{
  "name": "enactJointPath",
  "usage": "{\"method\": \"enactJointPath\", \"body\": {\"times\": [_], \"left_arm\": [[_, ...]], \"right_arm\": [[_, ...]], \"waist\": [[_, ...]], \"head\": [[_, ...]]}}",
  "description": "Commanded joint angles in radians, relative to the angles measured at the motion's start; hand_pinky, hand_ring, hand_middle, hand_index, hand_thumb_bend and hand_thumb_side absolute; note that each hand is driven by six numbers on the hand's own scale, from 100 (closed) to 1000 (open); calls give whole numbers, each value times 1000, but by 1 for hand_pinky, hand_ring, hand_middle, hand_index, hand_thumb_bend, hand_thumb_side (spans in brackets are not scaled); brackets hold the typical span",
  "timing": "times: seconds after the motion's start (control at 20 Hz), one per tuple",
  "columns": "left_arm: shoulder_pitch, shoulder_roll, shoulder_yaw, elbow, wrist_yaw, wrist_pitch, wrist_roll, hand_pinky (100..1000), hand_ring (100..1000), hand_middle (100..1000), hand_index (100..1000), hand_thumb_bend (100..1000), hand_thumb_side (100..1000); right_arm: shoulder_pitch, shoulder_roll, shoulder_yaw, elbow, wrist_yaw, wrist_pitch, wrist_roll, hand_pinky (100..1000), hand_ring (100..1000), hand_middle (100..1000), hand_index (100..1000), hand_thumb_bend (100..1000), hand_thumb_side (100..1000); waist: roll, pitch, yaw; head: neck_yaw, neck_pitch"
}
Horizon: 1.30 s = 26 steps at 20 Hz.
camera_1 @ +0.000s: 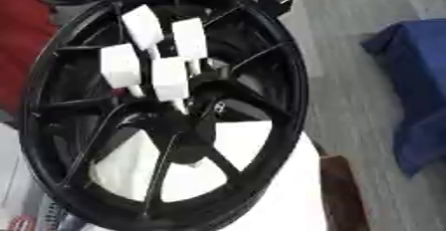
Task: Pull the pin out of the wheel hub.
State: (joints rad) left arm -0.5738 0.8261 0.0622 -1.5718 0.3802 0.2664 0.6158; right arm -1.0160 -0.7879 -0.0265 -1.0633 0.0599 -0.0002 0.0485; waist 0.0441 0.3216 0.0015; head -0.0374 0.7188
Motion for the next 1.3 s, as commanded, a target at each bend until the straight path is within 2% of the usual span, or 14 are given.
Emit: {"method": "enactJointPath", "body": {"times": [0.05, 0.2, 0.35, 0.55, 0.65, 0.7, 0.75, 0.8, 0.9, 1.0, 1.15, 1.3], "left_arm": [[20, 30, 10, -58, -26, 15, -2, 809, 818, 787, 890, 275, 842], [50, 25, 8, -104, -37, 39, -8, 811, 822, 790, 891, 276, 843], [60, 23, 5, -125, -40, 53, -10, 810, 821, 787, 890, 277, 840], [64, 23, 1, -137, -48, 63, -20, 817, 827, 791, 893, 262, 852], [65, 22, 2, -138, -54, 66, -28, 817, 827, 791, 893, 262, 852], [65, 22, 0, -139, -57, 68, -33, 826, 836, 800, 901, 238, 873], [64, 24, -8, -140, -60, 72, -50, 827, 836, 800, 892, 236, 875], [64, 25, -11, -140, -65, 77, -66, 828, 837, 800, 893, 234, 876], [64, 26, -8, -140, -74, 83, -91, 828, 838, 800, 895, 233, 876], [63, 27, -7, -140, -79, 87, -106, 818, 839, 799, 897, 231, 876], [59, 26, -4, -139, -80, 88, -117, 816, 839, 799, 897, 231, 877], [58, 24, -4, -137, -77, 87, -121, 816, 840, 799, 896, 232, 876]], "right_arm": [[-17, -39, 10, -5, -10, 11, 11, 871, 747, 751, 836, 100, 845], [-13, -44, 20, -6, -4, 18, 14, 870, 749, 753, 837, 100, 848], [-34, -35, 35, -5, 39, 24, 28, 872, 752, 758, 843, 100, 849], [-107, -10, 98, 13, 172, 19, 121, 876, 765, 766, 851, 100, 833], [-129, 0, 103, 23, 231, 10, 163, 876, 765, 766, 851, 100, 833], [-136, 5, 114, 25, 254, -1, 182, 891, 800, 781, 855, 100, 722], [-165, 15, 195, 28, 335, -48, 263, 895, 806, 784, 857, 100, 723], [-202, 34, 243, 40, 434, -98, 387, 901, 817, 793, 862, 100, 741], [-261, 77, 257, 71, 590, -186, 608, 906, 826, 799, 867, 100, 767], [-300, 113, 252, 100, 676, -246, 733, 906, 828, 801, 868, 100, 760], [-336, 157, 248, 146, 722, -293, 785, 901, 826, 799, 867, 100, 772], [-361, 194, 255, 202, 725, -309, 766, 896, 825, 801, 868, 100, 776]], "waist": [[0, -21, 2], [3, -18, 7], [6, -20, 9], [5, -25, 9], [6, -25, 8], [4, -26, 11], [1, -28, 17], [1, -30, 19], [0, -32, 21], [-2, -33, 24], [-5, -34, 28], [-7, -35, 30]], "head": [[-1, -10], [-6, -7], [-9, 6], [-20, 16], [-20, 18], [-23, 18], [-30, 20], [-32, 20], [-36, 19], [-41, 16], [-46, 8], [-50, -5]]}}
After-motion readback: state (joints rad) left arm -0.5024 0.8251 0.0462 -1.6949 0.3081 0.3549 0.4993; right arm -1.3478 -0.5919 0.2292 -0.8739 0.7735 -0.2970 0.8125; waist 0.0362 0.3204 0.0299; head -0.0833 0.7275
